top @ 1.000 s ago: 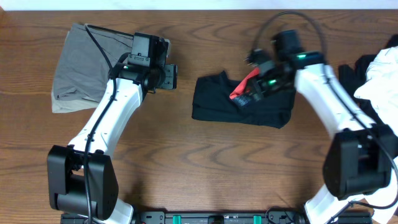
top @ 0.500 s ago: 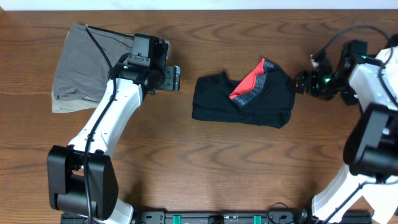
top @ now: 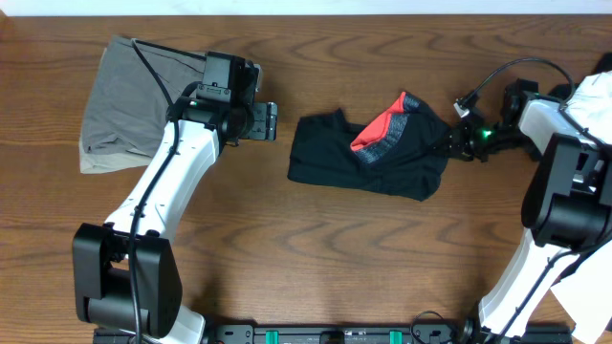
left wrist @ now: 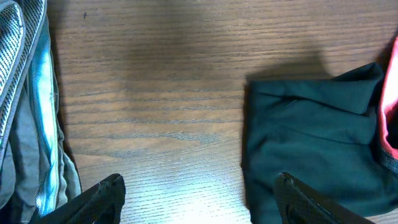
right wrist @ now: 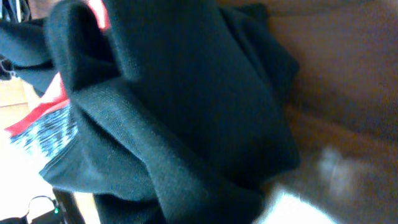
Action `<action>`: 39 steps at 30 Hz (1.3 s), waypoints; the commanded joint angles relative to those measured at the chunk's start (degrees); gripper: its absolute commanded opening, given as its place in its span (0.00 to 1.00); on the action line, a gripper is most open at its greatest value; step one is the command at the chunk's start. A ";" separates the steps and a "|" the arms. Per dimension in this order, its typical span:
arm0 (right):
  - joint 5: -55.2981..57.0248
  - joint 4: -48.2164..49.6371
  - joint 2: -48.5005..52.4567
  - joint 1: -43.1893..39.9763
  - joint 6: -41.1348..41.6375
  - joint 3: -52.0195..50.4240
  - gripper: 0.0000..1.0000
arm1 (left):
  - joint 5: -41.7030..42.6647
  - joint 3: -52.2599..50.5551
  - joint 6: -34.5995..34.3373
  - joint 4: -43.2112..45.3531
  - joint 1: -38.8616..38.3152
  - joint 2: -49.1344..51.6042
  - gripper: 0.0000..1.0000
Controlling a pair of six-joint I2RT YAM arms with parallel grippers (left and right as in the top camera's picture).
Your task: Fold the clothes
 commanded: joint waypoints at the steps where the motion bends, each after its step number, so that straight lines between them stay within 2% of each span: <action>1: 7.45 -1.20 -8.83 -0.44 -0.26 3.34 0.01 | -0.33 0.42 -0.28 -0.15 0.26 -1.07 0.78; 6: 19.98 -1.44 -18.67 1.16 3.72 4.55 0.01 | -0.35 0.42 -0.28 -0.15 0.26 -1.07 0.79; 12: 20.35 -1.86 -24.06 5.92 3.72 4.55 0.01 | -0.39 0.42 -0.28 -0.15 0.26 -1.07 0.79; 19: 26.45 -2.29 -18.34 16.26 5.55 3.39 0.01 | -0.37 0.42 -0.31 -0.22 0.26 -1.07 0.79; 25: 26.29 -0.76 -9.31 23.06 7.37 3.13 0.02 | -0.31 0.42 -0.33 -0.22 0.24 -1.07 0.79; 30: 26.18 0.92 -4.39 26.62 7.37 3.15 0.25 | 0.76 0.42 -0.57 -0.61 0.09 -1.07 0.79; 37: 20.90 1.90 -10.03 24.28 5.38 4.96 0.36 | 13.60 0.42 -1.22 -0.13 0.09 -1.01 0.79; 39: 20.72 2.56 -13.38 22.71 5.53 5.09 0.43 | 14.97 0.42 -3.06 0.26 0.09 -0.96 0.79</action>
